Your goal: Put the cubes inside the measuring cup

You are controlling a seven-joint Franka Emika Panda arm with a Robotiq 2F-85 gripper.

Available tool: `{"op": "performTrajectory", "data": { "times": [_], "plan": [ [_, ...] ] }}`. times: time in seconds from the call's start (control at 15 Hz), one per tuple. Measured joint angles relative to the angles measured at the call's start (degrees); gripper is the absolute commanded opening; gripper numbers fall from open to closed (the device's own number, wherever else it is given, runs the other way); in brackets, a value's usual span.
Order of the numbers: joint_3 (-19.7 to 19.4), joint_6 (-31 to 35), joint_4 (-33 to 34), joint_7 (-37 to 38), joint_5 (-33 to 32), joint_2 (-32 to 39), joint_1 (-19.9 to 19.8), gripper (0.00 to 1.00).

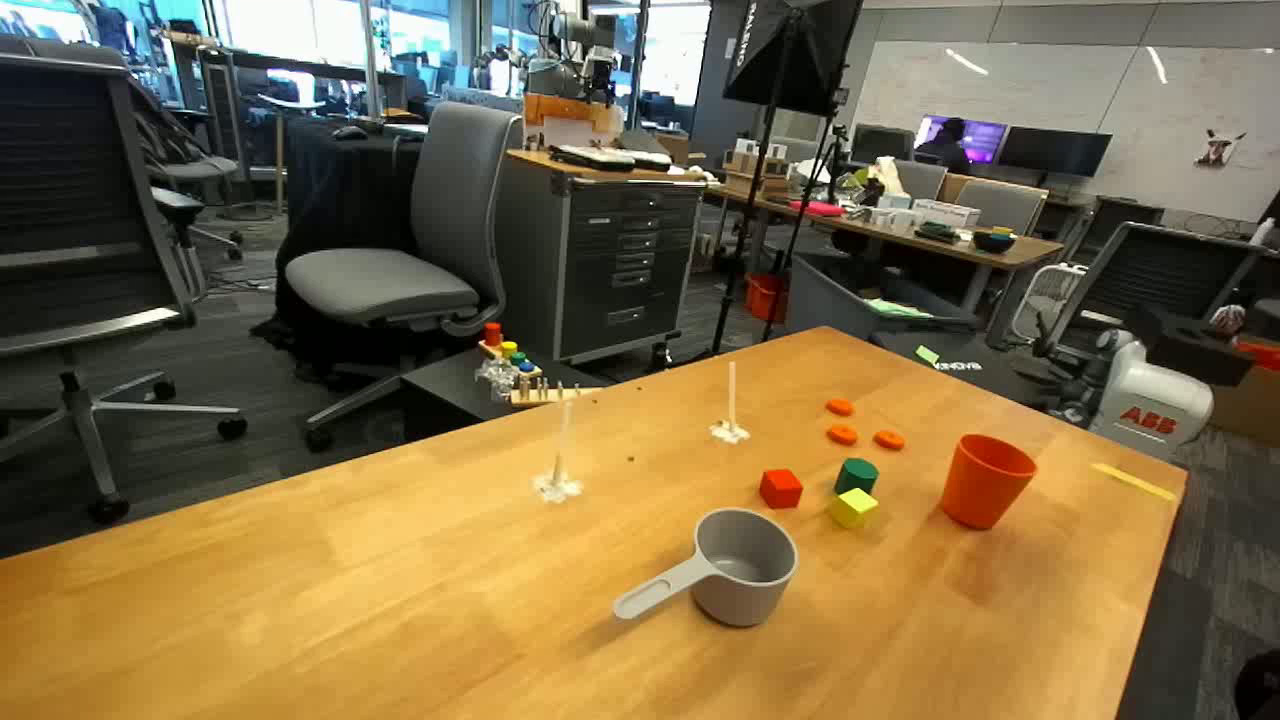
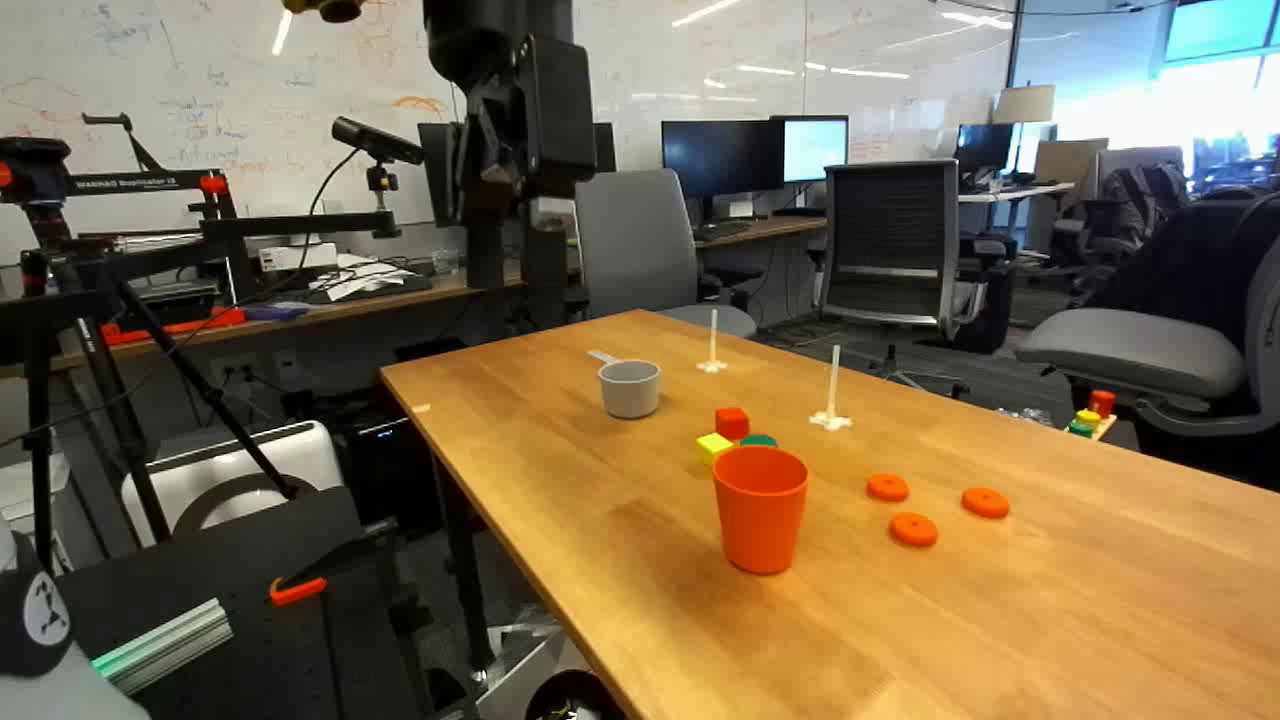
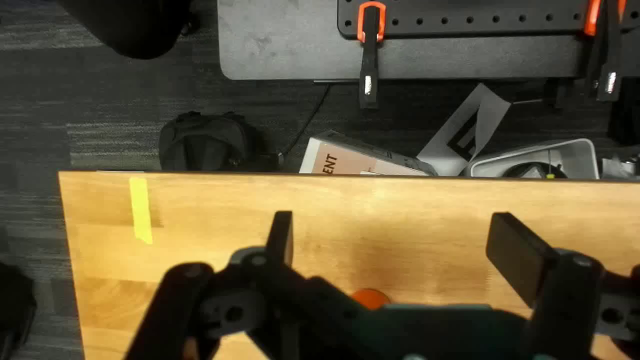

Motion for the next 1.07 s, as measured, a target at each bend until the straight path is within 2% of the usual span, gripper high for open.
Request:
{"op": "performTrajectory", "data": {
  "times": [0.4,0.87,1.07],
  "plan": [
    [0.1,1.0,1.3,0.2,0.1,2.2,0.5,1.0],
    [0.7,1.5,11.2,0.7,0.7,12.8,2.2,1.0],
    [0.8,1.4,13.5,1.4,0.7,15.9,2.2,1.0]
  ]
}}
